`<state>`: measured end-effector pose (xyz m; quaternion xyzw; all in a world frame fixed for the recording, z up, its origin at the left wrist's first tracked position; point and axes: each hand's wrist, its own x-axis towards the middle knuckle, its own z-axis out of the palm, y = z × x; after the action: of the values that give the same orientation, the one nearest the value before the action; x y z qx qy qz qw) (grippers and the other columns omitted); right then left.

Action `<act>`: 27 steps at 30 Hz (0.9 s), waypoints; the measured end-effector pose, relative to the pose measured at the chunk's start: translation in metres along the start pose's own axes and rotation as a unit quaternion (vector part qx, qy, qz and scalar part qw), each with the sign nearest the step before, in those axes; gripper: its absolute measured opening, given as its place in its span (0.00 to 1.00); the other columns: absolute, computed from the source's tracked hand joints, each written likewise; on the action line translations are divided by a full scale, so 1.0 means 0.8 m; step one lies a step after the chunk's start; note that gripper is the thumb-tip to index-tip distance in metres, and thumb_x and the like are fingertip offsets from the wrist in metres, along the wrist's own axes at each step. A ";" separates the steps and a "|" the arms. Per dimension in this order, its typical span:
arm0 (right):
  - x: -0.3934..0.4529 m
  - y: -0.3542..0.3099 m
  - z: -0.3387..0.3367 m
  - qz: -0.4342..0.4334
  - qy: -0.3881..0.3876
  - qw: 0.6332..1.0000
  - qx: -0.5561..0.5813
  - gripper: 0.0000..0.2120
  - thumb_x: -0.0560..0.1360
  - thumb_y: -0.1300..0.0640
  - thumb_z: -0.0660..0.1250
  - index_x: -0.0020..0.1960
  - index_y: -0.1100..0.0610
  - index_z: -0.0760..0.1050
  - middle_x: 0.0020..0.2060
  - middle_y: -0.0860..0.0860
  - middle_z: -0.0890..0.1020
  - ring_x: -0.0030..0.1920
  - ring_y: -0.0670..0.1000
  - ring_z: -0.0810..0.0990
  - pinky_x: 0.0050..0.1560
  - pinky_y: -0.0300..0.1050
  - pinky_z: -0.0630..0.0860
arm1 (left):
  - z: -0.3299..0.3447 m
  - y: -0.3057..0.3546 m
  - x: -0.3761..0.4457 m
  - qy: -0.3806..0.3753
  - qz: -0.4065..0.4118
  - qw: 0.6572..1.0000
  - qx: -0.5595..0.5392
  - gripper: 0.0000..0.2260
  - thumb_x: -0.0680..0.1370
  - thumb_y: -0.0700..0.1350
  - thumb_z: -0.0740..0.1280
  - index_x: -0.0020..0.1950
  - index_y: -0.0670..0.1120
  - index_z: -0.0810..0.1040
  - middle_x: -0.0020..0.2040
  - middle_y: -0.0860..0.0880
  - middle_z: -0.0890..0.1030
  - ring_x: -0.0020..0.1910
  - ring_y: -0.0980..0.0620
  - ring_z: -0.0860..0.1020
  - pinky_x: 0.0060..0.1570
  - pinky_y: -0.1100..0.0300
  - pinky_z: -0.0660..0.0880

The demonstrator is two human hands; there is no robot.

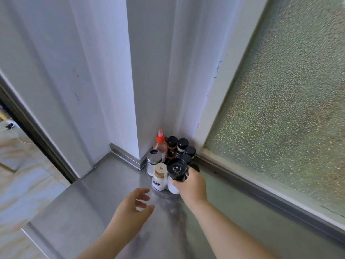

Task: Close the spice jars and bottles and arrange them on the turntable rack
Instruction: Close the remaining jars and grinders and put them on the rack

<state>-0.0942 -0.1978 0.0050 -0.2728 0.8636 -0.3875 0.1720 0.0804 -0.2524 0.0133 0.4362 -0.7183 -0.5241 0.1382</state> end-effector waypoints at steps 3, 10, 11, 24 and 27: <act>-0.003 0.009 0.003 0.005 -0.006 1.000 -0.018 0.14 0.66 0.55 0.72 0.49 0.57 0.74 0.40 0.52 0.81 0.44 0.56 0.79 0.39 0.42 0.72 | 0.001 0.002 0.000 -0.017 0.011 1.000 0.005 0.14 0.71 0.41 0.70 0.48 0.58 0.73 0.46 0.52 0.79 0.42 0.61 0.76 0.38 0.69 0.74; -0.004 0.016 0.007 0.015 -0.002 1.000 -0.005 0.15 0.69 0.55 0.70 0.54 0.59 0.73 0.49 0.57 0.82 0.52 0.58 0.79 0.46 0.42 0.73 | 0.004 -0.001 -0.001 -0.034 0.013 0.999 0.012 0.13 0.71 0.41 0.70 0.49 0.57 0.74 0.46 0.51 0.79 0.41 0.59 0.77 0.39 0.67 0.73; -0.005 0.015 0.007 0.016 -0.003 1.000 -0.001 0.15 0.70 0.55 0.69 0.55 0.58 0.74 0.50 0.56 0.82 0.52 0.58 0.79 0.46 0.42 0.73 | 0.005 -0.002 -0.002 -0.033 0.011 0.999 0.011 0.13 0.71 0.41 0.70 0.50 0.56 0.74 0.47 0.52 0.79 0.41 0.60 0.77 0.37 0.68 0.73; -0.076 0.072 -0.123 -0.011 -0.123 0.991 -0.050 0.20 0.71 0.57 0.70 0.61 0.57 0.74 0.54 0.55 0.81 0.44 0.46 0.77 0.50 0.35 0.71 | 0.095 0.059 -0.032 -0.132 0.107 0.983 0.067 0.12 0.71 0.41 0.68 0.43 0.58 0.71 0.41 0.56 0.78 0.41 0.57 0.77 0.45 0.62 0.72; -0.112 0.109 -0.184 0.011 -0.101 0.993 -0.060 0.19 0.71 0.57 0.71 0.61 0.57 0.75 0.54 0.54 0.81 0.42 0.46 0.77 0.48 0.34 0.71 | 0.142 0.076 -0.053 -0.175 0.136 0.972 0.078 0.11 0.71 0.40 0.68 0.42 0.56 0.72 0.41 0.55 0.79 0.38 0.56 0.76 0.42 0.63 0.72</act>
<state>-0.1277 -0.0107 0.0403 -0.3102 0.8665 -0.3040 0.2459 0.0012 -0.1438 0.0306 0.2453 -0.8225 -0.5111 0.0462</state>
